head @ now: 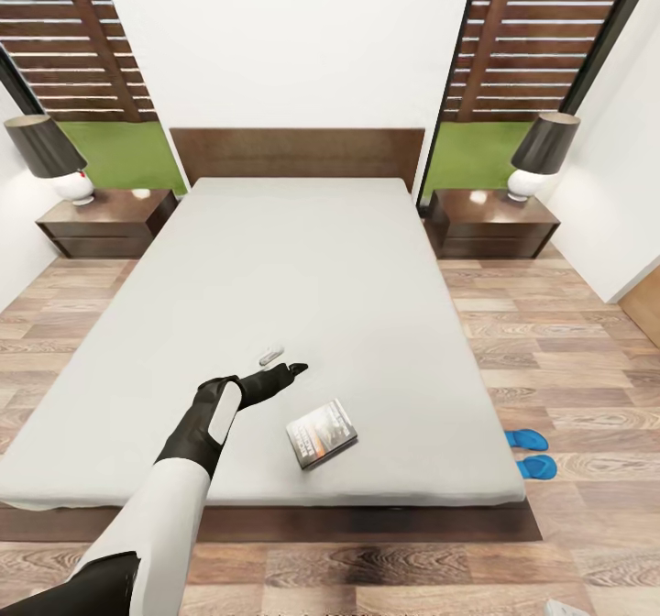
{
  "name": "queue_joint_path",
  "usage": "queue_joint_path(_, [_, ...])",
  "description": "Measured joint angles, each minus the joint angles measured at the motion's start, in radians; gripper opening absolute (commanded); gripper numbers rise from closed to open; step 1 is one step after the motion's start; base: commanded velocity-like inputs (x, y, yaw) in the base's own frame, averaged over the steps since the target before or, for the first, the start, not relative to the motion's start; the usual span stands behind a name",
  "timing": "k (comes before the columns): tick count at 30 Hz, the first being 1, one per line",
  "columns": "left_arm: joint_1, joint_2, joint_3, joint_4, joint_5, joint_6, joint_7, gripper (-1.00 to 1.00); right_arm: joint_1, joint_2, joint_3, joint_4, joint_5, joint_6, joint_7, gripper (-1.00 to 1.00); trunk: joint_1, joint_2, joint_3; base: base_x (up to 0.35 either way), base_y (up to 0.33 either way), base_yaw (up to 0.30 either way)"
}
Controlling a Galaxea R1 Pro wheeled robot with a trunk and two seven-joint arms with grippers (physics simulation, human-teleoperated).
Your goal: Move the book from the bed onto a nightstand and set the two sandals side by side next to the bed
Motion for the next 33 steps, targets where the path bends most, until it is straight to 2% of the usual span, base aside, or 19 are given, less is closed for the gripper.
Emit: queue_joint_path(33, [0.0,0.0,0.0,0.0,0.0,0.0,-0.003,1.0,0.0,0.001,0.0,0.0,0.0,-0.001,0.0,1.0,0.0,0.0,-0.051,0.0,0.0,0.0])
